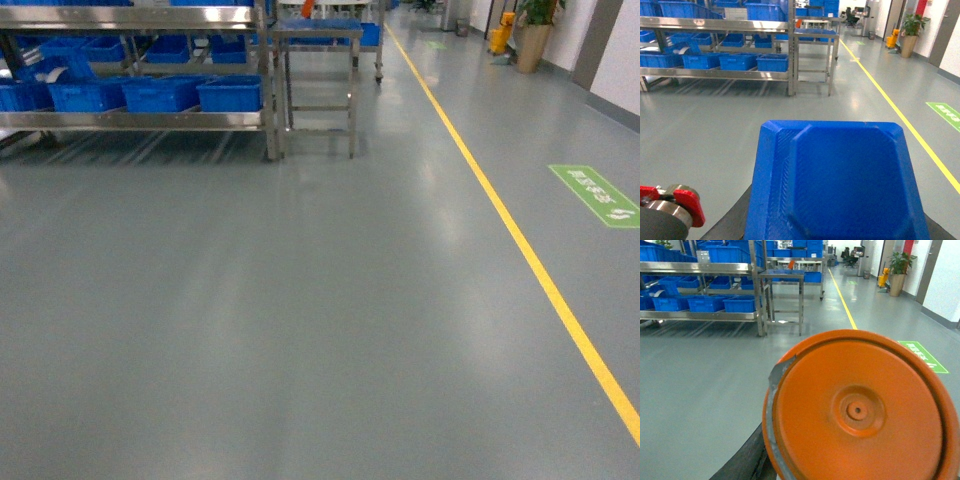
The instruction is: Sort blue parts and orange caps into right shelf containers
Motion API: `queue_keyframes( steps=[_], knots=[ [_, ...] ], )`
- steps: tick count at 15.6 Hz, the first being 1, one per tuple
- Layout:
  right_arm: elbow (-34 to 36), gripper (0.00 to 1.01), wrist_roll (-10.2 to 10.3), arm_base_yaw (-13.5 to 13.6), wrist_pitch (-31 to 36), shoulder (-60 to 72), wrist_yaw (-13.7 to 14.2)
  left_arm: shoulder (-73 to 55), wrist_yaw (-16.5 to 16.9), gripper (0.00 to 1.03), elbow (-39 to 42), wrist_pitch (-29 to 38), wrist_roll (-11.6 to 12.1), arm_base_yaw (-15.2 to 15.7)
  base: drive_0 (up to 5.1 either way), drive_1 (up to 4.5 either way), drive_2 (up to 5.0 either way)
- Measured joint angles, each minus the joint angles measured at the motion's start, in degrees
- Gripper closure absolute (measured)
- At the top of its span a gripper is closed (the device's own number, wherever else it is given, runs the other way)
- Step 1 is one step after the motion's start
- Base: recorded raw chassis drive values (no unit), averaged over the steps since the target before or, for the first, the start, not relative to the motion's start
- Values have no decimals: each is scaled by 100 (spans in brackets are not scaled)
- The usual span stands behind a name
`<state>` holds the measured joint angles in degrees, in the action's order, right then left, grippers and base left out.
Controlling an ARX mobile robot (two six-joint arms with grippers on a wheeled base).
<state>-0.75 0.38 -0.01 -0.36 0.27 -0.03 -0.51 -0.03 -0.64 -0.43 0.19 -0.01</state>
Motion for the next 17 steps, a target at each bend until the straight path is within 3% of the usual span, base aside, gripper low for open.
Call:
queue_keyframes(
  steps=[3, 17],
  knots=[
    [0, 57, 0, 0, 0, 0, 4, 0, 4, 61, 0, 2, 0, 0, -50, -50, -50],
    [0, 57, 0, 0, 7, 0, 2, 0, 2, 61, 0, 4, 0, 0, -5, 412, -423]
  ],
)
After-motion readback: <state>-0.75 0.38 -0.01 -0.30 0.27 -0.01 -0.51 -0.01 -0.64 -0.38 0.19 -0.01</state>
